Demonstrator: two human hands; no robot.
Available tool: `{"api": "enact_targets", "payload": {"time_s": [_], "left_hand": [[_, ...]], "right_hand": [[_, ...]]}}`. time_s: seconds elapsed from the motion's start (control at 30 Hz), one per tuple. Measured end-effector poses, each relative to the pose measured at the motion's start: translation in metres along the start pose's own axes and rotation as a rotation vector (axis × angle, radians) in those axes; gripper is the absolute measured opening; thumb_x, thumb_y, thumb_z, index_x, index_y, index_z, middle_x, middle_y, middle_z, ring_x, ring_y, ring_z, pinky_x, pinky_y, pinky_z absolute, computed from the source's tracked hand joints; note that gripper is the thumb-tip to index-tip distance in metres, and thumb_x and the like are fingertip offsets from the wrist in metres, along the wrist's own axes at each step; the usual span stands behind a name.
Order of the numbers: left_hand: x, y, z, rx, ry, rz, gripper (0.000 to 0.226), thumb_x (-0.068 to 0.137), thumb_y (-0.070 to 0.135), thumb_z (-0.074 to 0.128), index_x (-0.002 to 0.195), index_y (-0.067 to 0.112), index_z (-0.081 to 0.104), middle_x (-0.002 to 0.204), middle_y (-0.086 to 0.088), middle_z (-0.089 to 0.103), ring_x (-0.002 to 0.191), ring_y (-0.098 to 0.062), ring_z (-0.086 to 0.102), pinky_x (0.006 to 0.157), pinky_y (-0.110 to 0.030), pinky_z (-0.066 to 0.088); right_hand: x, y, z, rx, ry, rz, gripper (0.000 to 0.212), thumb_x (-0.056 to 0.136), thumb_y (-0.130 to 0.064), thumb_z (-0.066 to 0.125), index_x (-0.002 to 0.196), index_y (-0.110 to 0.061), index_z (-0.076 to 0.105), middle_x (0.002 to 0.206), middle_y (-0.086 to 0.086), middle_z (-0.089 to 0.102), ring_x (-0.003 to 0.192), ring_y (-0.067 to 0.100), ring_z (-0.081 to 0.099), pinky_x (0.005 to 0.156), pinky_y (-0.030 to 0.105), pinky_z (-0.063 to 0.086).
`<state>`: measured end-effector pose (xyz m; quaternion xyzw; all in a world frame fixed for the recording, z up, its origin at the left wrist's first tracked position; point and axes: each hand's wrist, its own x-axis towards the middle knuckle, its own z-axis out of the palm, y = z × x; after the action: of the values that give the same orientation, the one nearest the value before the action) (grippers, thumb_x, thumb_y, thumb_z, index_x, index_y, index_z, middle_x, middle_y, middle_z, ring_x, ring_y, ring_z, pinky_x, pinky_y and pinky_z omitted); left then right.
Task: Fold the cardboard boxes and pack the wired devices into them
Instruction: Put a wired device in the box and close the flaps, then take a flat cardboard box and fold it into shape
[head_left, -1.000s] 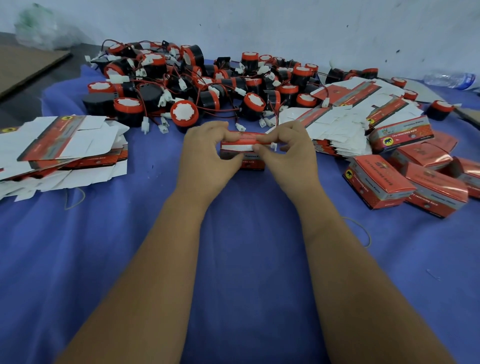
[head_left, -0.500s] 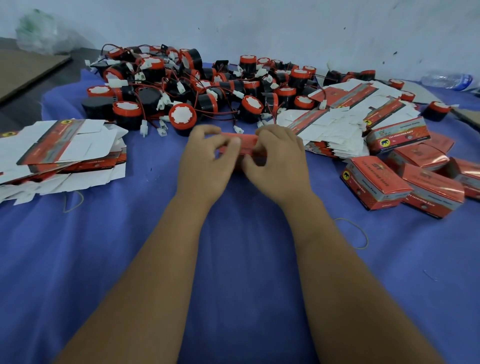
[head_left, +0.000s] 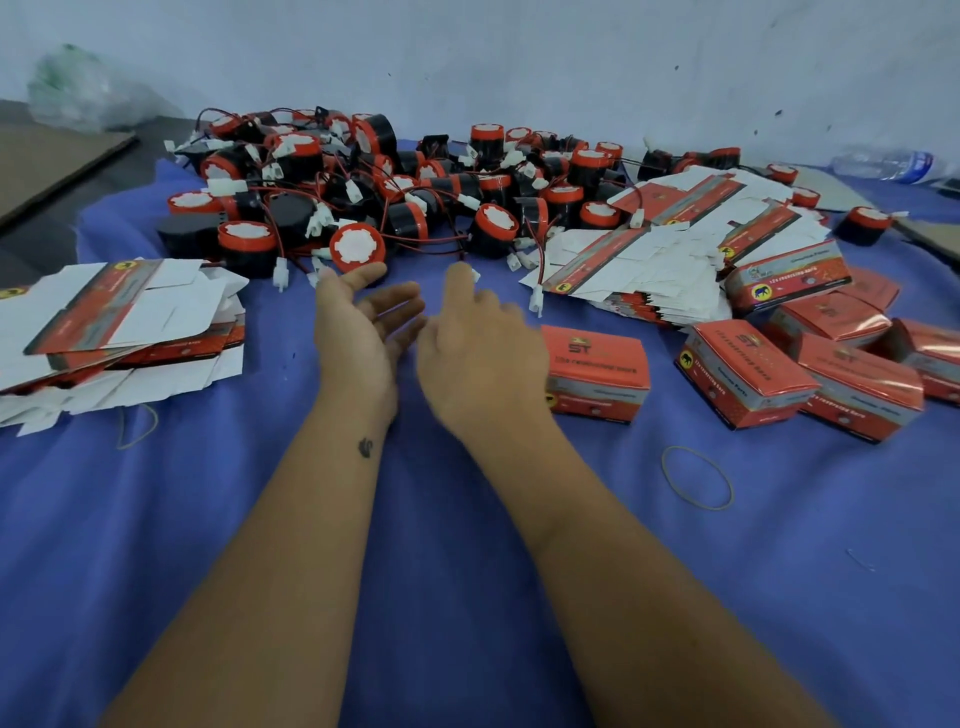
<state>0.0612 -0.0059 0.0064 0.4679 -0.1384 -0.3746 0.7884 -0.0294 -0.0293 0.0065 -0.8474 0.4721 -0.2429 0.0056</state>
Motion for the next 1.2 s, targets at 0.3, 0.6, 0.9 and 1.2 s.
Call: {"api": "enact_targets", "payload": {"time_s": [0.3, 0.6, 0.9, 1.2], "left_hand": [[0.003, -0.009, 0.003, 0.261, -0.076, 0.054, 0.044, 0.109, 0.038, 0.027, 0.095, 0.018, 0.063, 0.084, -0.005, 0.069, 0.078, -0.015, 0.068, 0.066, -0.023, 0.054], [0.003, -0.007, 0.011, 0.355, -0.096, 0.012, 0.031, 0.108, 0.025, 0.035, 0.111, 0.009, 0.060, 0.085, -0.008, 0.068, 0.078, -0.020, 0.068, 0.066, -0.023, 0.059], [0.007, -0.013, 0.003, 0.401, -0.079, 0.143, 0.045, 0.101, 0.016, 0.051, 0.145, 0.013, 0.041, 0.109, 0.002, 0.064, 0.095, -0.012, 0.066, 0.077, -0.029, 0.057], [0.012, -0.011, -0.001, 0.329, 0.123, 0.262, 0.059, 0.095, -0.001, 0.051, 0.149, 0.020, 0.038, 0.144, -0.001, 0.052, 0.128, -0.022, 0.055, 0.103, -0.043, 0.050]], "right_hand": [[0.017, 0.083, -0.013, -0.437, -0.046, 0.290, 0.035, 0.093, -0.028, 0.046, 0.120, -0.013, 0.063, 0.148, 0.014, 0.037, 0.143, 0.032, 0.020, 0.116, 0.054, 0.011], [0.018, 0.080, -0.008, -0.344, -0.078, 0.155, 0.051, 0.097, -0.024, 0.040, 0.145, -0.009, 0.037, 0.160, 0.005, 0.019, 0.149, 0.027, 0.006, 0.118, 0.053, 0.004], [0.001, 0.022, -0.004, 0.433, -0.009, -0.414, 0.013, 0.076, -0.002, 0.057, 0.079, -0.003, 0.069, 0.086, 0.008, 0.069, 0.081, 0.030, 0.060, 0.070, 0.043, 0.050], [0.013, 0.051, 0.008, 0.279, -0.155, -0.159, 0.062, 0.085, -0.030, 0.065, 0.143, -0.026, 0.042, 0.147, 0.002, 0.043, 0.130, 0.021, 0.041, 0.108, 0.039, 0.035]]}}
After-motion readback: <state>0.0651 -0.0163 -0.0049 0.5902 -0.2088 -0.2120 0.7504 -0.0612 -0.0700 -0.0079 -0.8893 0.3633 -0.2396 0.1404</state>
